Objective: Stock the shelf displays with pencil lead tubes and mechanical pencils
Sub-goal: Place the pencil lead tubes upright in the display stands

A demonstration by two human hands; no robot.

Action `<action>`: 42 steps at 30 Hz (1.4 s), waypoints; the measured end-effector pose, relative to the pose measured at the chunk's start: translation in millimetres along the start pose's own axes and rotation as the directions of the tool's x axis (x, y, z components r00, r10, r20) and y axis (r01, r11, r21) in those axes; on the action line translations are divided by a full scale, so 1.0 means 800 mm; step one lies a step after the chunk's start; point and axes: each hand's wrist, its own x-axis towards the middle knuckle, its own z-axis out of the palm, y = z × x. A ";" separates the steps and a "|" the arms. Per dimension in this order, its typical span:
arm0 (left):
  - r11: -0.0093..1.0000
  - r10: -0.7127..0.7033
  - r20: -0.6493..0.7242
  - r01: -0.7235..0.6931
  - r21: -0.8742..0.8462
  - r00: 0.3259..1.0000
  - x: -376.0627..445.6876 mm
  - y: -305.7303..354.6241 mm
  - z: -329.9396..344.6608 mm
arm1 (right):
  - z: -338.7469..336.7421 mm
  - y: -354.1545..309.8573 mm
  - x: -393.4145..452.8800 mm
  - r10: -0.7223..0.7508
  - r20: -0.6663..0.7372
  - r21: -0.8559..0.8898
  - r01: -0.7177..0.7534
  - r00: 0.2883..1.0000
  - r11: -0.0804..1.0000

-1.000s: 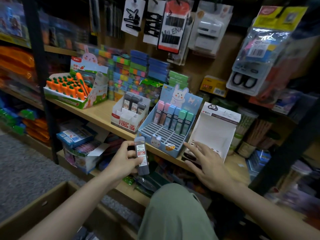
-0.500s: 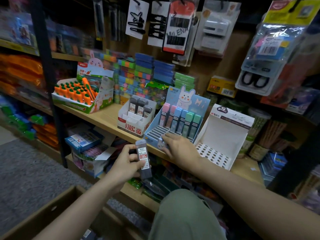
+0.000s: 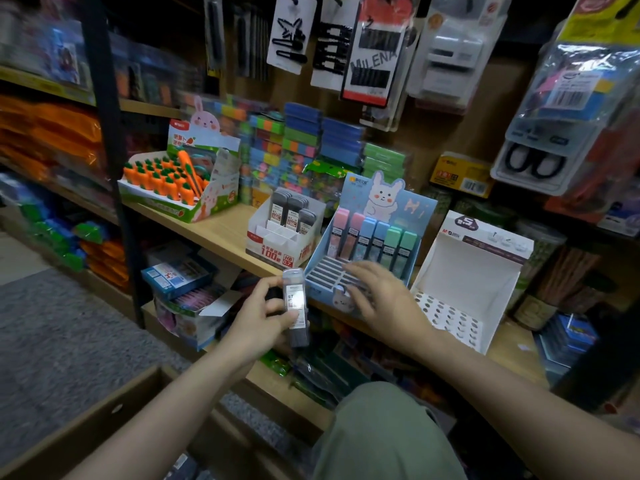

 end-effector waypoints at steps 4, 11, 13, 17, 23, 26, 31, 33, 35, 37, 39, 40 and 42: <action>0.996 0.093 0.005 -0.093 0.017 0.996 0.003 0.009 -0.005 | -0.008 -0.027 0.030 0.157 0.013 0.341 -0.152 0.988 0.928; 0.978 0.186 0.014 -0.187 0.091 0.982 0.017 0.011 -0.013 | 0.002 -0.063 0.075 0.084 0.069 0.399 -0.105 0.994 0.911; 0.973 0.203 -0.016 -0.200 0.117 0.979 0.025 0.014 -0.021 | -0.002 -0.065 0.093 0.064 0.059 0.366 -0.081 0.996 0.927; 0.924 0.239 -0.140 -0.180 0.337 0.961 0.045 0.035 -0.054 | -0.036 -0.053 0.147 0.093 -0.145 0.297 -0.046 0.985 0.954; 0.599 0.413 -0.036 -0.242 0.763 0.910 0.071 0.051 -0.087 | -0.047 -0.035 0.209 0.059 -0.255 0.069 -0.042 0.965 0.997; 0.470 0.447 0.095 -0.324 0.821 0.890 0.086 0.046 -0.079 | -0.035 -0.028 0.218 0.018 -0.207 -0.016 -0.021 0.978 1.000; 0.344 0.414 0.191 -0.347 0.872 0.890 0.104 0.029 -0.071 | -0.016 -0.014 0.227 0.009 -0.141 -0.129 -0.028 0.990 0.991; 0.301 0.405 0.204 -0.341 0.890 0.891 0.106 0.026 -0.073 | -0.012 -0.011 0.231 0.026 -0.104 -0.184 -0.045 0.994 0.982; 0.288 0.407 0.212 -0.345 0.893 0.889 0.108 0.027 -0.075 | -0.008 -0.010 0.234 0.040 -0.070 -0.222 -0.055 0.997 0.974; 0.295 0.400 0.216 -0.348 0.890 0.891 0.108 0.028 -0.076 | -0.003 -0.009 0.235 0.042 -0.032 -0.251 -0.049 0.999 0.967; 0.294 0.392 0.218 -0.346 0.891 0.894 0.107 0.028 -0.077 | 0.004 -0.009 0.235 0.060 0.015 -0.286 -0.053 0.998 0.957; 0.292 0.387 0.220 -0.346 0.892 0.895 0.106 0.028 -0.077 | 0.008 -0.010 0.234 0.072 0.028 -0.308 -0.060 0.997 0.949; 0.286 0.379 0.227 -0.347 0.893 0.897 0.104 0.028 -0.078 | 0.014 -0.011 0.234 0.085 0.023 -0.355 -0.072 0.996 0.932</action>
